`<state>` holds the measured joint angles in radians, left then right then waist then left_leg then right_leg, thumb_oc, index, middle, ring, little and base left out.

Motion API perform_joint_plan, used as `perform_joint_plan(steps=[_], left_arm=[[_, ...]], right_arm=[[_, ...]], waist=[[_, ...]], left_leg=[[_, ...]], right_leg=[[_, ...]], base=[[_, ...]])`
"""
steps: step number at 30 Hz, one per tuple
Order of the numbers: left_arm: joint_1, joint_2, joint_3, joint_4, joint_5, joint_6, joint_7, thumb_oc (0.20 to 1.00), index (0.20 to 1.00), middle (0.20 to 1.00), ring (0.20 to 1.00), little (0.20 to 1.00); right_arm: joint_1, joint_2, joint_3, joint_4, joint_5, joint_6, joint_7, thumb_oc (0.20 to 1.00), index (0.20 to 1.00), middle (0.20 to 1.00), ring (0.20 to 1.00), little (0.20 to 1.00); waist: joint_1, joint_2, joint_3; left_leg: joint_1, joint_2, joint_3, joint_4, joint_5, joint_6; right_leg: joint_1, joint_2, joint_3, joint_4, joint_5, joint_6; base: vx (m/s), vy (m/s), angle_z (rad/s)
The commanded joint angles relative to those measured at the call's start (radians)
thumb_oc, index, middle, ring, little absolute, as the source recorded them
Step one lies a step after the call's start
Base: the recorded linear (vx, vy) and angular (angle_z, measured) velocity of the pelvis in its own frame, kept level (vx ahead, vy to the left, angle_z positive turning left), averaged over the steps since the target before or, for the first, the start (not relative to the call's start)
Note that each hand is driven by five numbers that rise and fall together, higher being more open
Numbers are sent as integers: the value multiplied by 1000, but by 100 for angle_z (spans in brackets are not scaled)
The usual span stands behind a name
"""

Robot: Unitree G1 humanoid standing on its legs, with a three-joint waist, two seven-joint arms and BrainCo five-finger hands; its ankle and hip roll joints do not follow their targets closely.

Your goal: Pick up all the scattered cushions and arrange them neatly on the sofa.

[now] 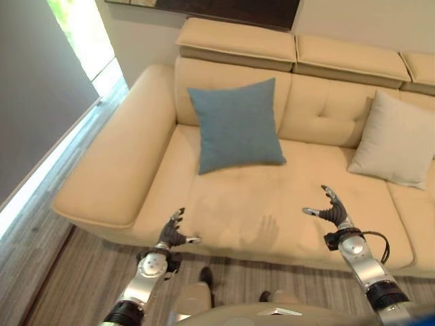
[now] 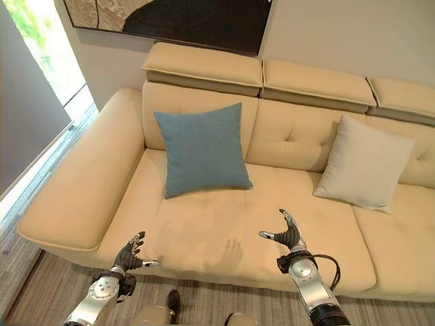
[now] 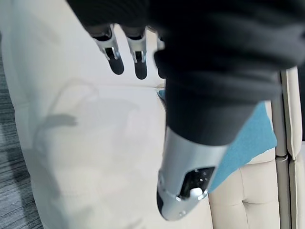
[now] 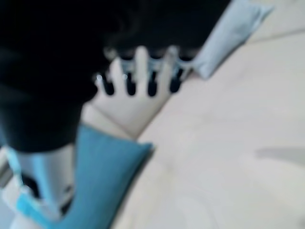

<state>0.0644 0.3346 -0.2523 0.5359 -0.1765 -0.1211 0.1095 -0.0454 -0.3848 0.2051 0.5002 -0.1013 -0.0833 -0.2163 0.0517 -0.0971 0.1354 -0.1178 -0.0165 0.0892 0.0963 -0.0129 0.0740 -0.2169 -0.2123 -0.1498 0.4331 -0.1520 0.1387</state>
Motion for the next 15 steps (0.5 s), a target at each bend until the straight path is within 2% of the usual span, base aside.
perform_joint_plan(steps=[1, 2, 4, 6, 7, 8, 10, 12, 13, 14, 15], left_arm=[[-13, 2, 14, -75, -11, -49, 13, 1000, 1000, 1000, 1000, 1000], [-17, -3, -1, -74, -9, -49, 14, 1000, 1000, 1000, 1000, 1000], [-18, -6, 1, -76, -8, -49, 16, 1000, 1000, 1000, 1000, 1000], [-24, -15, -10, -66, 0, -49, 11, 1000, 1000, 1000, 1000, 1000], [-17, -28, -12, -55, -9, -51, 6, 1000, 1000, 1000, 1000, 1000], [-16, -28, -12, -56, -9, -51, 6, 1000, 1000, 1000, 1000, 1000], [-6, -36, -22, -58, -12, -49, -1, 1000, 1000, 1000, 1000, 1000], [-16, -40, -38, -51, -12, -45, -8, 1000, 1000, 1000, 1000, 1000], [-16, -40, -38, -51, -12, -45, -8, 1000, 1000, 1000, 1000, 1000], [-20, -47, -50, -53, -15, -42, -7, 1000, 1000, 1000, 1000, 1000], [-20, -48, -54, -56, -12, -41, -6, 1000, 1000, 1000, 1000, 1000]], right_arm=[[-63, -27, -28, -48, 9, -33, -11, 1000, 1000, 1000, 1000, 1000], [-76, -35, -15, -50, 10, -32, -15, 1000, 1000, 1000, 1000, 1000], [-77, -33, -23, -52, 12, -34, -19, 1000, 1000, 1000, 1000, 1000], [-66, -35, -24, -65, 12, -36, -18, 1000, 1000, 1000, 1000, 1000], [-47, -38, -30, -63, 12, -40, -20, 1000, 1000, 1000, 1000, 1000], [-46, -39, -30, -64, 12, -41, -20, 1000, 1000, 1000, 1000, 1000], [-23, -39, -42, -74, 21, -47, -23, 1000, 1000, 1000, 1000, 1000], [-13, -47, -52, -89, 33, -54, -25, 1000, 1000, 1000, 1000, 1000], [-13, -47, -52, -89, 33, -54, -25, 1000, 1000, 1000, 1000, 1000], [-15, -60, -48, -110, 37, -57, -28, 1000, 1000, 1000, 1000, 1000], [-16, -61, -46, -106, 38, -59, -30, 1000, 1000, 1000, 1000, 1000]], waist=[[-12, 0, 19], [-20, -6, 23], [-26, 0, 24], [-32, -9, 17], [-32, -11, -2], [-34, -10, -2], [-40, -9, -7], [-46, -14, 4], [-47, -14, 4], [-43, -14, 16], [-41, -13, 14]], left_leg=[[48, 19, -47, 17, -117, -43], [71, 5, -55, 5, -127, -51], [76, 11, -69, 5, -127, -56], [77, 5, -78, 3, -133, -64], [87, 10, -83, 3, -142, -81], [88, 11, -85, 3, -142, -82], [79, 23, -91, 35, -143, -106], [27, 39, -89, 147, -153, -133], [25, 39, -90, 149, -154, -133], [-36, 57, -94, 212, -142, -141], [-42, 63, -95, 189, -135, -139]], right_leg=[[60, 41, -14, -124, 65, 4], [44, 70, -12, -237, 77, 4], [35, 75, 0, -234, 81, 14], [61, 94, 27, -278, 75, 0], [101, 103, 18, -321, 75, -11], [105, 104, 15, -324, 76, -12], [136, 118, 10, -339, 63, -30], [162, 118, -10, -348, 50, -48], [162, 118, -11, -348, 50, -48], [190, 124, -16, -359, 32, -65], [196, 126, -18, -365, 28, -63]], base=[[142, -62, 8], [168, -77, 7], [100, -60, 3], [131, -132, 54], [154, -158, 71], [167, -166, 49], [105, -124, 51], [53, -105, 33], [44, -60, 44], [79, -26, 48], [122, -14, 26]])
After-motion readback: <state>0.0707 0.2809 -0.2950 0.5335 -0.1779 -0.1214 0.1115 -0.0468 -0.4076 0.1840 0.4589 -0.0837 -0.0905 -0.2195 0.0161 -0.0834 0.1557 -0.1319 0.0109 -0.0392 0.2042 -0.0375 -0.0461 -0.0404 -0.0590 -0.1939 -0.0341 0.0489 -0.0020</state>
